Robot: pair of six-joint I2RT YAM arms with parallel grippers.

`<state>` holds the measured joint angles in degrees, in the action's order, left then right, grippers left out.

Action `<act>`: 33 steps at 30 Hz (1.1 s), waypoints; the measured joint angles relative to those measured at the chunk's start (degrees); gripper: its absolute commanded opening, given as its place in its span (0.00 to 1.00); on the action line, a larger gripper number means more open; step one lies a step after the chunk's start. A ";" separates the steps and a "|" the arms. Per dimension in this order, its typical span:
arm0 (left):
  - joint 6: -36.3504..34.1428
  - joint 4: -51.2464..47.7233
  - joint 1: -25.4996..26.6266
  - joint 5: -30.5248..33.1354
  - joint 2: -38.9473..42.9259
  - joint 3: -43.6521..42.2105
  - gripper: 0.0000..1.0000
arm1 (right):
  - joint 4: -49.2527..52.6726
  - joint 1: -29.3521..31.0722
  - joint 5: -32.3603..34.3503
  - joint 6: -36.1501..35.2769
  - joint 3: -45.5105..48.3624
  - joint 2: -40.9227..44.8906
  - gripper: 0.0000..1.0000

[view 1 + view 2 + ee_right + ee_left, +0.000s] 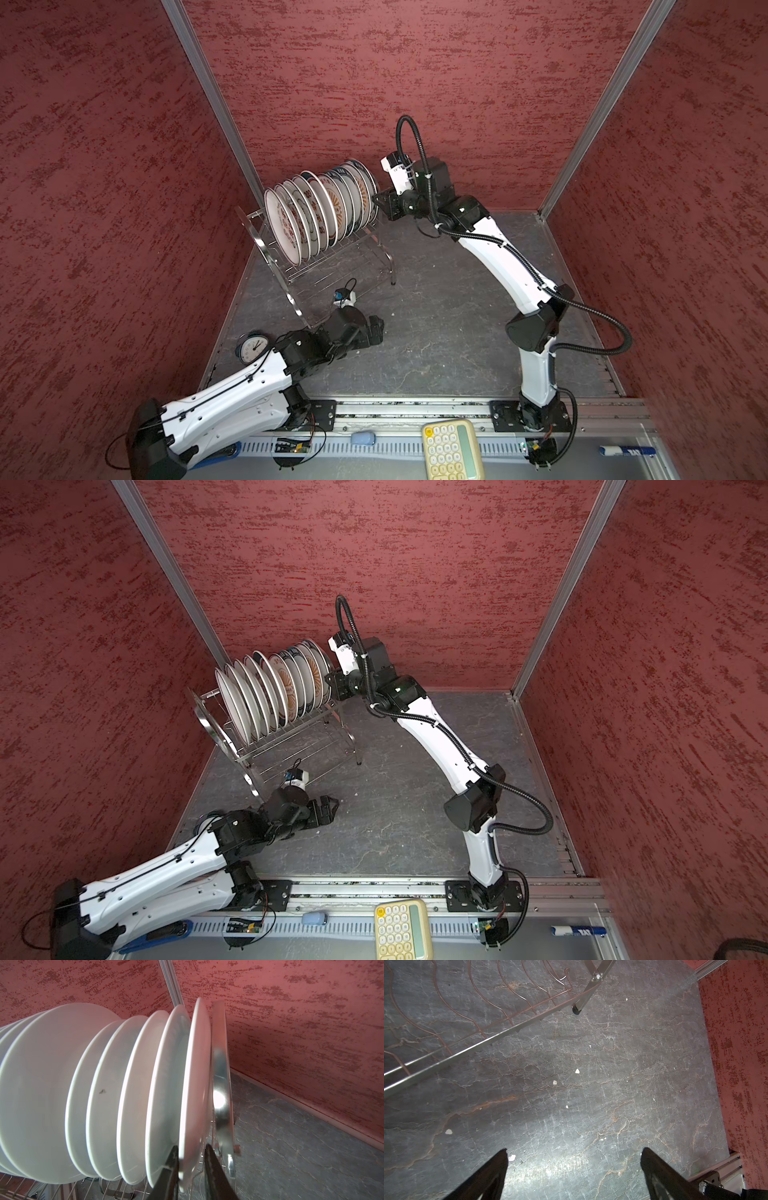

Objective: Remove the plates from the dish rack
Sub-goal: 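Reach right gripper to the outermost plate in the rack, fingers straddling its rim, then close right gripper on the outermost plate's rim while left gripper nears rack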

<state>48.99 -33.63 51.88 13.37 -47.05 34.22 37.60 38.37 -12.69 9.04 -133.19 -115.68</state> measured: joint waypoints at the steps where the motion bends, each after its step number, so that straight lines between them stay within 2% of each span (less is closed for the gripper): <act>1: 0.00 -0.02 0.00 0.07 0.00 0.00 0.99 | 0.00 0.07 0.11 0.24 0.02 0.00 0.20; 6: 0.00 -0.11 0.11 0.50 -0.02 -0.04 0.99 | 0.04 0.52 1.53 2.36 0.02 0.00 0.16; 15: 0.02 -0.52 0.22 0.92 -0.04 -0.04 0.99 | 2.91 3.13 8.68 5.57 -5.09 -2.45 0.15; 20: 0.02 -1.22 0.33 1.60 -0.02 -0.04 0.99 | 3.32 3.98 12.74 6.19 -5.29 -2.58 0.13; 27: -0.33 -0.85 0.24 3.52 -0.22 -0.04 1.00 | 4.07 4.24 14.75 6.19 -5.29 -3.13 0.11; 33: -2.60 3.61 -3.28 2.91 -4.02 -0.17 0.98 | 4.66 4.31 15.47 6.16 -5.29 -3.26 0.11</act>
<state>46.39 -30.02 48.60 16.27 -51.07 34.04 42.26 42.68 2.79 15.20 -138.47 -118.93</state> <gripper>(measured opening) 0.988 0.114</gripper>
